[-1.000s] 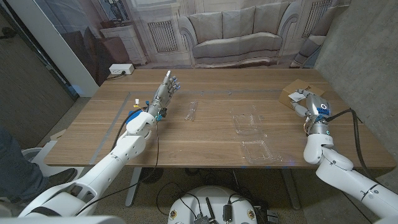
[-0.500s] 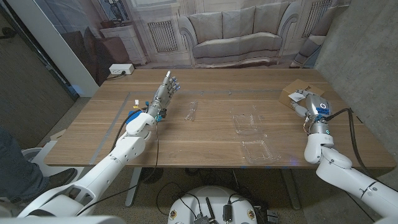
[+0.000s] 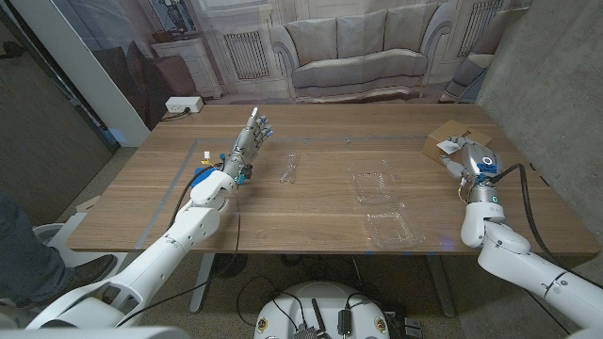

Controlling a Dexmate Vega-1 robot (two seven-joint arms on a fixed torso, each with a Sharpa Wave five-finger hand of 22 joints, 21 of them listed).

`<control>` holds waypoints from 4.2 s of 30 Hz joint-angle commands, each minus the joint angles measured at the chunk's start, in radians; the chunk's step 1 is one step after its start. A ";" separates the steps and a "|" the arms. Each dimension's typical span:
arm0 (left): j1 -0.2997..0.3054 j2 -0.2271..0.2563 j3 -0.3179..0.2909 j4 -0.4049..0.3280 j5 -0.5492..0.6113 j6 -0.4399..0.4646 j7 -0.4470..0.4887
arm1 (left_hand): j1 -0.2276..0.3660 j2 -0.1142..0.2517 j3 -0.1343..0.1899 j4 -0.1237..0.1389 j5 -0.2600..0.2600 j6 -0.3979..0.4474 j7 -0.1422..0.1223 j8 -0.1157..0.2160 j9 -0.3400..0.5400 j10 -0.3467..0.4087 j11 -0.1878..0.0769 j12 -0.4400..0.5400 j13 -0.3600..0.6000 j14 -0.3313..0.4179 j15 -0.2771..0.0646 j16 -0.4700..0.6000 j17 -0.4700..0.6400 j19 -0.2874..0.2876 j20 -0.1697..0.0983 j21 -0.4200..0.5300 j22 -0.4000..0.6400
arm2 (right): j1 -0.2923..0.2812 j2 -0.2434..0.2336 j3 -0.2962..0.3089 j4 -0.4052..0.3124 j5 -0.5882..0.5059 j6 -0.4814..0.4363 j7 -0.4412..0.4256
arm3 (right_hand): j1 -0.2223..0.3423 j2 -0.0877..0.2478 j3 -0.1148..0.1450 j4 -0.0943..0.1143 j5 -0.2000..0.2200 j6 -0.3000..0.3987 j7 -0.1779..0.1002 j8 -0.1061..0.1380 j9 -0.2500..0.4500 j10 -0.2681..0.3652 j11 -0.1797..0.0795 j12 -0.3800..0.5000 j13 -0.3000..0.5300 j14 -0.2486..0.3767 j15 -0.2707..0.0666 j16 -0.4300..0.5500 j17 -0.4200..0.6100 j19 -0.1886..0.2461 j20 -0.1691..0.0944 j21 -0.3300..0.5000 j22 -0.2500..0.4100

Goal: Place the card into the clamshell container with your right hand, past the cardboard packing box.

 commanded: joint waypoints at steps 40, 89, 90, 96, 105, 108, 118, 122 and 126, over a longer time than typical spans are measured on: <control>0.028 0.009 -0.008 -0.030 -0.002 0.002 0.021 | -0.004 0.013 -0.014 0.004 -0.006 0.007 0.001 -0.003 0.004 -0.002 -0.003 -0.001 0.003 -0.007 -0.001 -0.003 0.003 0.005 -0.023 -0.020 0.003 | 0.106 0.010 -0.106 0.111 -0.058 -0.097 0.006 | -0.014 0.014 -0.025 0.012 0.024 0.049 0.002 0.020 0.015 0.027 -0.007 0.013 0.008 0.014 -0.144 0.021 0.013 0.010 -0.139 -0.004 0.001; 0.000 0.000 -0.006 0.011 -0.005 0.009 0.008 | -0.004 0.018 -0.022 0.003 -0.006 0.010 0.001 -0.003 0.004 0.000 -0.003 -0.001 0.003 -0.005 0.000 -0.003 0.003 0.011 -0.022 -0.036 0.003 | 0.181 0.046 -0.136 0.198 -0.031 -0.064 -0.030 | 0.016 0.053 -0.032 0.009 0.029 0.135 -0.004 0.045 0.024 0.135 -0.002 0.044 0.006 0.142 -0.169 0.055 0.020 0.087 -0.165 0.033 0.014; -0.001 0.000 -0.005 0.013 -0.005 0.008 0.007 | -0.004 0.018 -0.022 0.003 -0.006 0.010 0.001 -0.003 0.004 0.001 -0.003 -0.001 0.003 -0.005 0.000 -0.003 0.003 0.011 -0.021 -0.037 0.003 | 0.182 0.046 -0.136 0.199 -0.030 -0.060 -0.031 | 0.016 0.055 -0.033 0.010 0.028 0.146 -0.007 0.048 0.024 0.138 -0.004 0.045 0.005 0.143 -0.168 0.054 0.020 0.089 -0.166 0.035 0.015; -0.005 -0.005 -0.005 0.024 -0.008 0.008 0.003 | -0.004 0.018 -0.023 0.003 -0.006 0.010 0.001 -0.003 0.004 0.000 -0.004 -0.001 0.003 -0.004 0.001 -0.003 0.003 0.012 -0.020 -0.039 0.003 | 0.183 0.043 -0.135 0.202 -0.028 -0.046 -0.041 | 0.021 0.071 -0.036 0.013 0.021 0.183 -0.013 0.053 0.018 0.164 -0.004 0.048 0.004 0.166 -0.170 0.058 0.024 0.097 -0.166 0.045 0.020; -0.009 -0.010 -0.004 0.036 -0.008 0.005 -0.002 | -0.003 0.019 -0.024 0.003 -0.006 0.009 0.000 -0.003 0.004 0.001 -0.003 -0.001 0.003 -0.004 0.002 -0.003 0.003 0.012 -0.020 -0.041 0.003 | 0.186 0.040 -0.133 0.204 -0.031 -0.019 -0.055 | 0.030 0.088 -0.038 0.011 0.009 0.214 -0.014 0.051 0.011 0.189 -0.004 0.048 0.003 0.196 -0.172 0.063 0.029 0.108 -0.165 0.059 0.027; -0.010 -0.011 -0.004 0.037 -0.008 0.004 -0.002 | -0.003 0.019 -0.025 0.003 -0.006 0.009 0.000 -0.004 0.004 0.000 -0.003 -0.001 0.003 -0.004 0.001 -0.003 0.003 0.013 -0.020 -0.042 0.003 | 0.185 0.037 -0.132 0.208 -0.033 0.007 -0.071 | 0.036 0.100 -0.039 0.011 0.002 0.234 -0.015 0.051 0.009 0.214 -0.002 0.051 0.002 0.214 -0.173 0.065 0.032 0.118 -0.166 0.070 0.032; -0.006 -0.011 -0.005 0.034 -0.009 0.001 0.000 | -0.003 0.019 -0.026 0.003 -0.006 0.009 0.000 -0.004 0.004 0.000 -0.003 -0.001 0.003 -0.004 0.000 -0.003 0.002 0.014 -0.019 -0.044 0.004 | 0.185 0.035 -0.128 0.214 -0.043 0.038 -0.089 | 0.063 0.141 -0.059 0.003 -0.038 0.311 -0.018 0.039 0.019 0.299 -0.002 0.020 0.002 0.302 -0.178 0.061 0.044 0.136 -0.165 0.154 0.059; -0.003 -0.010 -0.007 0.031 -0.011 0.001 0.000 | -0.003 0.019 -0.027 0.003 -0.006 0.010 0.000 -0.003 0.004 0.000 -0.003 -0.001 0.003 -0.004 0.000 -0.004 0.002 0.015 -0.019 -0.045 0.004 | 0.187 0.036 -0.126 0.215 -0.044 0.043 -0.088 | 0.080 0.149 -0.076 0.002 -0.042 0.333 -0.017 0.026 0.027 0.320 -0.002 -0.003 0.004 0.316 -0.178 0.050 0.053 0.120 -0.165 0.207 0.065; -0.002 -0.010 -0.007 0.030 -0.011 0.002 0.001 | -0.003 0.020 -0.027 0.003 -0.006 0.010 0.000 -0.003 0.004 0.000 -0.003 -0.001 0.003 -0.004 0.000 -0.004 0.002 0.015 -0.019 -0.046 0.004 | 0.186 0.035 -0.124 0.215 -0.043 0.051 -0.089 | 0.096 0.157 -0.089 0.003 -0.045 0.354 -0.016 0.018 0.034 0.341 -0.001 -0.014 0.005 0.340 -0.179 0.048 0.060 0.109 -0.165 0.268 0.064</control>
